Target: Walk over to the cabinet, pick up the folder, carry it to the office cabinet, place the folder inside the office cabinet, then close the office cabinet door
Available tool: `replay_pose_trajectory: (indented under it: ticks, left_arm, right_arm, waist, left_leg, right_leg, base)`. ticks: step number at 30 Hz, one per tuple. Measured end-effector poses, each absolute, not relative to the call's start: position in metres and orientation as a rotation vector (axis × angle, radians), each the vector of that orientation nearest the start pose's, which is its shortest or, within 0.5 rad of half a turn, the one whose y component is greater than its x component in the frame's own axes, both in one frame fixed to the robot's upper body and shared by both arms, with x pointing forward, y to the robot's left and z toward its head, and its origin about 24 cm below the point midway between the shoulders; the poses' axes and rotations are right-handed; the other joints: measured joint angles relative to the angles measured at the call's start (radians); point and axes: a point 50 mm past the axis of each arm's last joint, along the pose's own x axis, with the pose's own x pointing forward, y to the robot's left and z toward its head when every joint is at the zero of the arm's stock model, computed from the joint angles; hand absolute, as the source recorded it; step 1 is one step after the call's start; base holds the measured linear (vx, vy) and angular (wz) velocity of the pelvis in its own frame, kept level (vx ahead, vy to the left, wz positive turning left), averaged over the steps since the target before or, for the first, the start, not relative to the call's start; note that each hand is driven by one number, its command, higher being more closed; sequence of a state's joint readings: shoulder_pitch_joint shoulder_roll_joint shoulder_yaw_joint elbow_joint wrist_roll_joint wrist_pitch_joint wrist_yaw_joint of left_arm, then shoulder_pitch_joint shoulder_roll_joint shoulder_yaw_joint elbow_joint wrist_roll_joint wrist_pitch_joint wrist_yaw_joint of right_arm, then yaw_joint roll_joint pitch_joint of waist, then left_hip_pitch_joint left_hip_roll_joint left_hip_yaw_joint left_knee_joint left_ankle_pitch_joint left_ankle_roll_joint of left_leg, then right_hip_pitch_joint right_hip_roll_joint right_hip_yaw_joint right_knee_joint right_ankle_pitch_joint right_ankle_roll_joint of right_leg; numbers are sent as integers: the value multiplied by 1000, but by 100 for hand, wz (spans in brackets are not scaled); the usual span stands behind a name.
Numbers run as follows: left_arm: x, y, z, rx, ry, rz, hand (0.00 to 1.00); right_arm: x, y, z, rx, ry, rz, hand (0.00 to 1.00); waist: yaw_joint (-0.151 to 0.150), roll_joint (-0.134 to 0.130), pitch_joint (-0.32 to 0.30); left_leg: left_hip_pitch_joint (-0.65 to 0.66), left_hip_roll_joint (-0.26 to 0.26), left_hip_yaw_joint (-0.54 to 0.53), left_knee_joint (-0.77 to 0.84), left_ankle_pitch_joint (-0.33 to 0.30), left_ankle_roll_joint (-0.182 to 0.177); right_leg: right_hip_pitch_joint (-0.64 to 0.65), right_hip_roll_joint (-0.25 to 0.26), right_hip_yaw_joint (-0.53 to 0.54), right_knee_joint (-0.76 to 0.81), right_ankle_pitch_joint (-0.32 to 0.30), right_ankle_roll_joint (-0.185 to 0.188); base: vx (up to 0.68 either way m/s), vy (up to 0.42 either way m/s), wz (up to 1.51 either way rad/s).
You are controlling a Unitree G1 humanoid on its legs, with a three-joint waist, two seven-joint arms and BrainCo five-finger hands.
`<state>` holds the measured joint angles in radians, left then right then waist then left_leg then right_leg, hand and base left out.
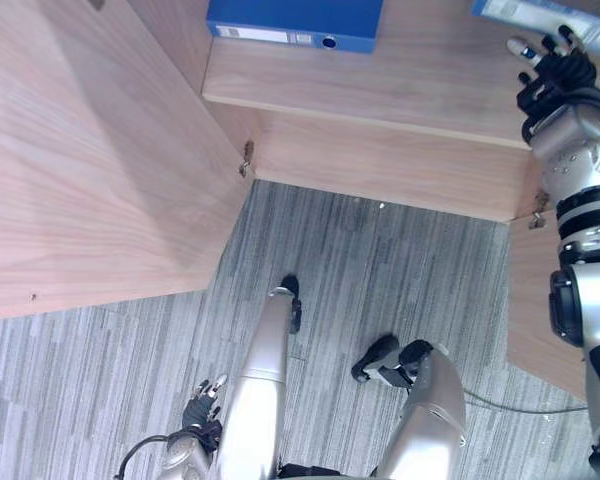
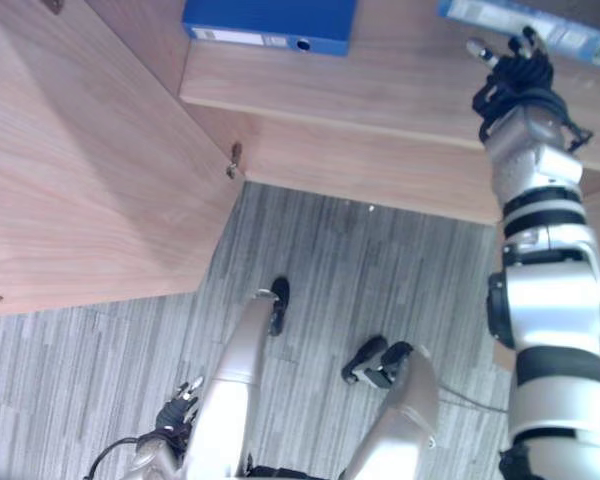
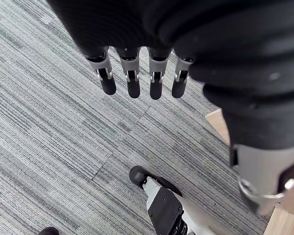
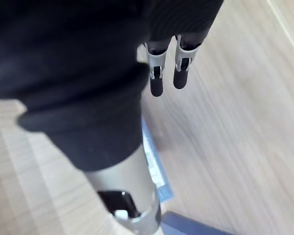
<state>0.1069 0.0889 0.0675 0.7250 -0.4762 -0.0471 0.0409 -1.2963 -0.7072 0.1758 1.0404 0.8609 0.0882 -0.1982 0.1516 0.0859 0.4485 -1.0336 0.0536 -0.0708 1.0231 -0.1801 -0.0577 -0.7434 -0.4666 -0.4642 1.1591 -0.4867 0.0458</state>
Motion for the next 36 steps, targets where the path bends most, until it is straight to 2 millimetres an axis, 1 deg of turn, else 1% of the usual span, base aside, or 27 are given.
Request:
replay_pose_trajectory:
  ticks: [1,3,4,5,7,9,12,16,20,22,23,24,25,28,29,30,31,33,34,35,36]
  left_arm:
    - [148,203,-123,-365,745,366,0]
    - [144,206,-124,-358,751,373,0]
    - [139,208,-125,-353,761,379,0]
    - [137,209,-126,-351,765,381,0]
    - [132,210,-127,-345,776,386,0]
    - [126,213,-129,-342,786,399,0]
    - [120,214,-130,-335,799,406,0]
    - [113,215,-132,-334,814,415,0]
    - [109,215,-133,-334,823,420,0]
    - [109,215,-133,-334,825,422,0]
    - [109,215,-133,-334,826,421,0]
    - [107,215,-134,-333,831,424,0]
    - [106,215,-134,-332,835,423,0]
    - [104,215,-136,-326,844,424,0]
    - [103,215,-136,-323,849,424,0]
    - [102,215,-137,-318,856,426,0]
    - [101,217,-137,-313,860,433,0]
    - [99,218,-138,-303,870,439,0]
    - [94,221,-141,-294,892,454,0]
    - [92,222,-142,-288,900,460,0]
    - [87,224,-144,-279,918,474,0]
  right_arm:
    - [401,-282,287,269,-217,-350,0]
    - [402,-283,276,300,-194,-355,0]
    - [403,-281,269,317,-178,-353,0]
    - [404,-280,266,331,-173,-353,0]
    - [404,-283,252,302,-135,-372,0]
    - [405,-281,241,308,-98,-372,0]
    - [408,-276,232,314,-66,-358,0]
    - [408,-274,230,352,-62,-355,0]
    - [410,-271,227,354,-53,-351,0]
    - [411,-265,221,335,-36,-341,0]
    - [411,-264,214,326,-18,-341,0]
    - [412,-258,200,330,16,-334,0]
    - [411,-255,191,332,38,-329,0]
    - [405,-228,129,360,194,-296,0]
    - [402,-222,115,374,227,-289,0]
    - [393,-208,84,420,302,-281,0]
    - [382,-194,54,412,380,-268,0]
    - [364,-178,19,412,477,-258,0]
    - [333,-164,-25,479,600,-282,0]
    - [320,-160,-40,509,641,-300,0]
    - [292,-152,-68,577,727,-341,0]
  waist:
    - [0,-14,-13]
    - [0,-31,-27]
    - [0,-44,-43]
    - [0,-48,-49]
    - [0,-51,-63]
    - [1,-59,-80]
    - [1,-60,-93]
    - [6,-61,-113]
    - [4,-62,-117]
    - [1,-62,-119]
    - [2,-63,-122]
    - [2,-67,-135]
    - [1,-67,-142]
    - [-2,-81,-167]
    - [-2,-84,-173]
    - [-2,-95,-185]
    - [-2,-105,-191]
    - [-6,-116,-204]
    - [-12,-129,-230]
    - [-12,-135,-241]
    - [-20,-145,-265]
  left_leg:
    - [14,3,4,-13,1,2]
    - [41,3,6,-33,2,4]
    - [52,3,9,-46,2,5]
    - [58,3,10,-52,2,5]
    - [87,1,8,-73,4,8]
    - [100,-3,9,-86,4,9]
    - [117,-4,10,-98,5,9]
    - [121,-5,11,-107,5,10]
    - [130,-5,11,-114,6,10]
    - [149,-1,12,-129,8,9]
    - [165,0,14,-146,13,9]
    - [184,1,17,-176,22,8]
    - [197,3,17,-193,28,8]
    - [298,7,27,-320,71,4]
    - [319,11,31,-347,80,3]
    - [364,17,44,-414,105,1]
    - [417,27,60,-492,133,-2]
    - [475,38,75,-579,169,-6]
    - [546,53,98,-697,216,-13]
    - [572,62,113,-744,235,-16]
    - [619,71,134,-825,270,-25]
  right_leg:
    - [10,5,0,-16,7,1]
    - [37,11,-3,-42,14,3]
    - [47,12,-6,-57,19,2]
    - [56,13,-10,-65,22,3]
    - [96,15,-29,-96,29,7]
    - [110,15,-33,-112,32,9]
    - [134,16,-44,-128,35,10]
    - [139,15,-49,-137,35,10]
    - [148,16,-51,-142,35,10]
    - [166,23,-54,-161,41,13]
    - [178,28,-56,-179,48,14]
    - [195,36,-61,-208,59,15]
    - [208,42,-67,-228,67,16]
    - [296,75,-89,-355,117,22]
    - [312,84,-92,-384,129,22]
    - [343,105,-96,-447,157,23]
    - [378,129,-98,-520,189,22]
    - [416,157,-99,-603,227,20]
    - [461,199,-99,-711,274,19]
    - [475,214,-98,-751,291,18]
    - [500,239,-96,-818,321,17]
  base:
    - [-1,34,-7]
    - [13,35,-2]
    - [23,39,-1]
    - [32,43,4]
    - [29,42,9]
    - [17,46,6]
    - [5,35,5]
    - [-31,23,3]
    - [-36,12,0]
    - [-11,4,-2]
    - [-12,4,-4]
    - [0,0,0]
    - [0,0,0]
    - [46,-18,-2]
    - [53,-32,-15]
    - [75,-50,-24]
    - [76,-50,-27]
    - [79,-51,-29]
    - [119,-72,-36]
    - [149,-94,-44]
    - [159,-100,-34]
